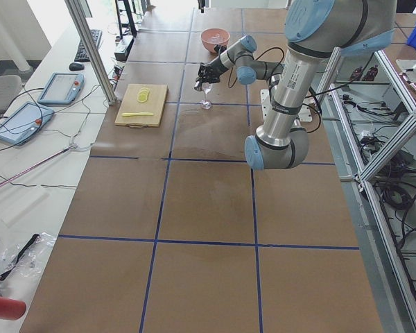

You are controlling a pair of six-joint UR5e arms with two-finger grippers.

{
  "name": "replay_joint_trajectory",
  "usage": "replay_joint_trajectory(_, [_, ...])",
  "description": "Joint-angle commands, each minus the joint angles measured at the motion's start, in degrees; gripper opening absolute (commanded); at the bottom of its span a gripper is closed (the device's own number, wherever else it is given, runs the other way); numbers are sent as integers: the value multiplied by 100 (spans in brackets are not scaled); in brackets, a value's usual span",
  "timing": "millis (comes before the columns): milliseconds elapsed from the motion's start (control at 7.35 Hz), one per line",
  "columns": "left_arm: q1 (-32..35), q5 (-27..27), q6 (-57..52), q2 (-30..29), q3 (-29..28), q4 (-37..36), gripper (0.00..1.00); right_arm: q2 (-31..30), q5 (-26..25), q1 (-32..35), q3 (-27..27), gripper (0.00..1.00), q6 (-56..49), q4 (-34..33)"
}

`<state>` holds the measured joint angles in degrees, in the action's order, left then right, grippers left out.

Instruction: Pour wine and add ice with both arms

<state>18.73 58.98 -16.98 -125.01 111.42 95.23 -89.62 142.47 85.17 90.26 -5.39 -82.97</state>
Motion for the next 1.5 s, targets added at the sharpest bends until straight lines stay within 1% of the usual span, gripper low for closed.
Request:
replay_joint_trajectory(0, [-1, -124, -760, -182, -23, -399, 0, -3, 0, 0, -8, 100, -6, 0])
replay_joint_trajectory(136, [-10, -394, -1128, -269, -84, -704, 0, -3, 0, 0, -8, 100, -6, -9])
replay_joint_trajectory(544, [-1, -423, -1946, -331, -120, -813, 0, -3, 0, -26, -17, 100, -6, -9])
replay_joint_trajectory(816, [17, -423, -1845, -322, -42, -760, 0, -3, 0, -35, -17, 100, -6, -9])
replay_joint_trajectory(1089, [43, -432, -428, -8, 90, -367, 0, -3, 0, -35, -17, 100, -6, -9])
replay_joint_trajectory(1225, [78, -432, -289, 159, 334, -121, 0, -3, 0, -35, -17, 100, -6, -9])
replay_joint_trajectory(1361, [104, -432, 112, 439, 633, 12, 0, -3, 0, -44, -17, 100, 3, -9])
